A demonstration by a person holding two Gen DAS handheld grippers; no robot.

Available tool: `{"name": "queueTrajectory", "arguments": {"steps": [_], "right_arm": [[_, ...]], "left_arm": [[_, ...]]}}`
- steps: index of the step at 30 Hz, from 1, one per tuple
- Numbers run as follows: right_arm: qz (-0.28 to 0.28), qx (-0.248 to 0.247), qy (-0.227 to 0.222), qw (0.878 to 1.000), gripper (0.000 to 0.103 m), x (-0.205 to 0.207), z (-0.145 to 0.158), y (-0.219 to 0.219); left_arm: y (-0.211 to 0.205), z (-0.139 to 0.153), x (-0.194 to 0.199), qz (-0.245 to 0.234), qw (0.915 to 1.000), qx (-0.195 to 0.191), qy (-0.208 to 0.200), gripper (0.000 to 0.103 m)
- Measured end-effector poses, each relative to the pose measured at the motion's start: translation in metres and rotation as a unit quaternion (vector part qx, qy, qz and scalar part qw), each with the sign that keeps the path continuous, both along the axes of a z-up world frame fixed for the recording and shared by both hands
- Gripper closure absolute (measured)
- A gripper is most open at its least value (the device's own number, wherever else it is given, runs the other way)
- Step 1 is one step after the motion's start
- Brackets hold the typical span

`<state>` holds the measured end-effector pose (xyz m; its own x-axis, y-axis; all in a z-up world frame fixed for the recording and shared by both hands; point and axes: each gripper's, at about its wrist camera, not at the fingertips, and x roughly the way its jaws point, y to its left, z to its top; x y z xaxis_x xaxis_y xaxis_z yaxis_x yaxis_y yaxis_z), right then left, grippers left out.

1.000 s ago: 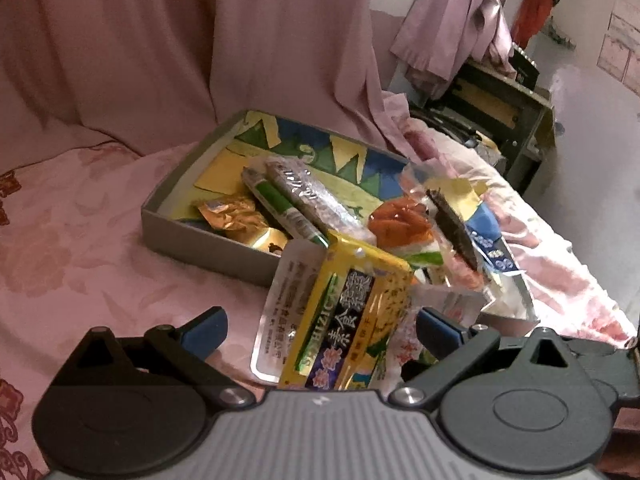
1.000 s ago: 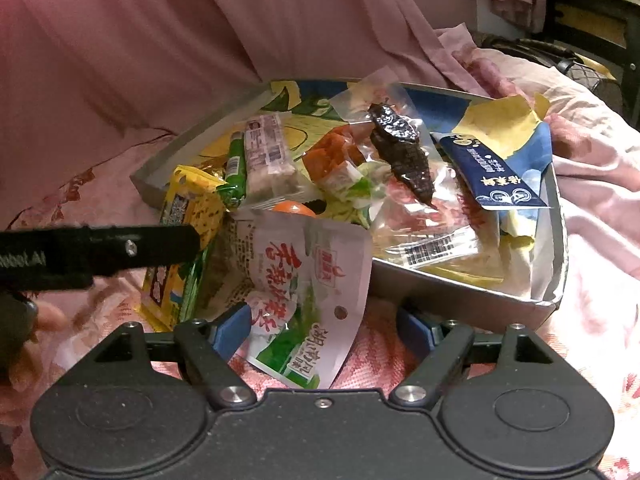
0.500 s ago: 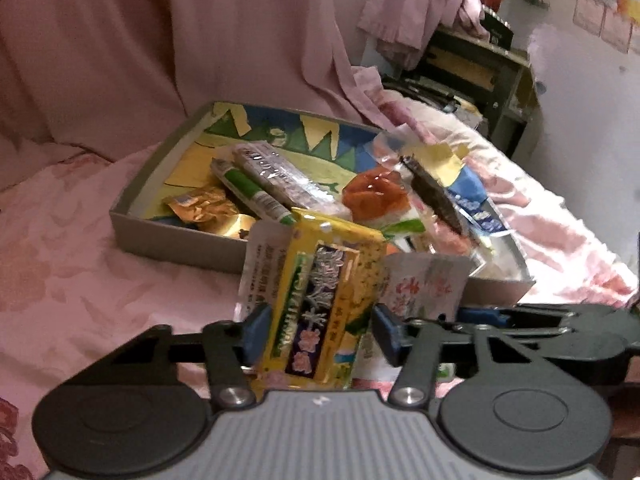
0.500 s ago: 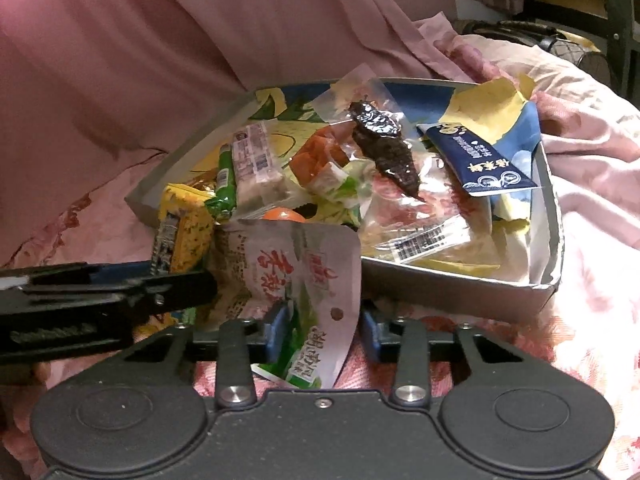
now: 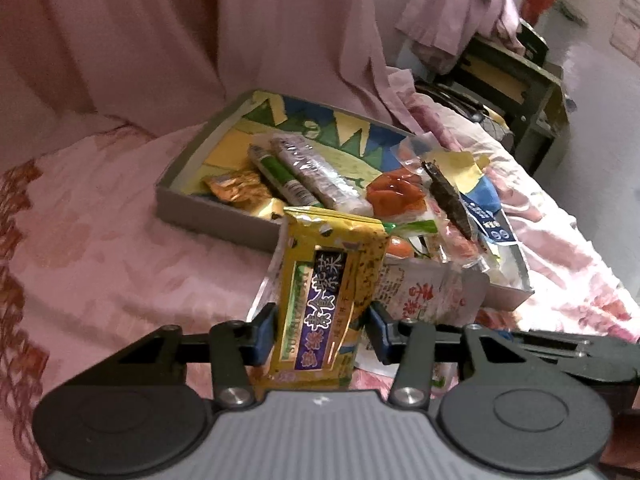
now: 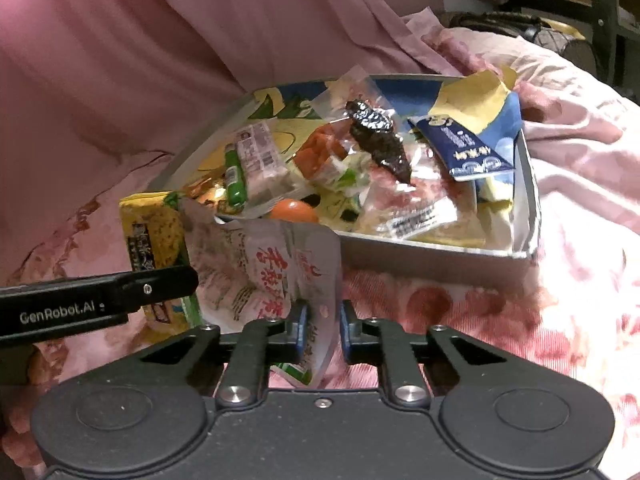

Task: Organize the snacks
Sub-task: 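Grasp the white printed pouch with the right tool while the left tool grasps the yellow snack bag, then lift the white pouch and yellow corn-shaped stick off the sheet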

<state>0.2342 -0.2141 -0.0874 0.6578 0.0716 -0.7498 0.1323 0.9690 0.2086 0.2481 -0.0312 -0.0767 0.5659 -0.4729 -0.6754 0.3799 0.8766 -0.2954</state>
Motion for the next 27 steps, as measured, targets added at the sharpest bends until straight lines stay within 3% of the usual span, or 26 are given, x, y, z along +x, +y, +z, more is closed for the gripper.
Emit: {"name": "queueTrajectory", "arguments": {"steps": [7, 17, 21, 23, 27], "right_arm": [[-0.031, 0.033, 0.017, 0.999, 0.095, -0.035, 0.017, 0.002], [-0.097, 0.092, 0.055, 0.989, 0.097, -0.1, 0.026, 0.0], [-0.106, 0.114, 0.071, 0.985, 0.096, -0.122, 0.025, 0.006], [-0.104, 0.118, 0.079, 0.984, 0.092, -0.131, 0.023, 0.011], [-0.09, 0.087, 0.091, 0.988, 0.074, -0.139, 0.018, 0.025]], "left_arm": [[0.014, 0.014, -0.023, 0.019, 0.9997, -0.004, 0.016, 0.056], [0.028, 0.019, -0.067, 0.048, 0.9968, 0.002, 0.063, 0.067], [0.029, 0.019, -0.082, 0.049, 0.9954, 0.008, 0.082, 0.088], [0.031, 0.018, -0.088, 0.053, 0.9949, 0.013, 0.085, 0.088], [0.032, 0.018, -0.092, 0.059, 0.9948, 0.02, 0.081, 0.089]]}}
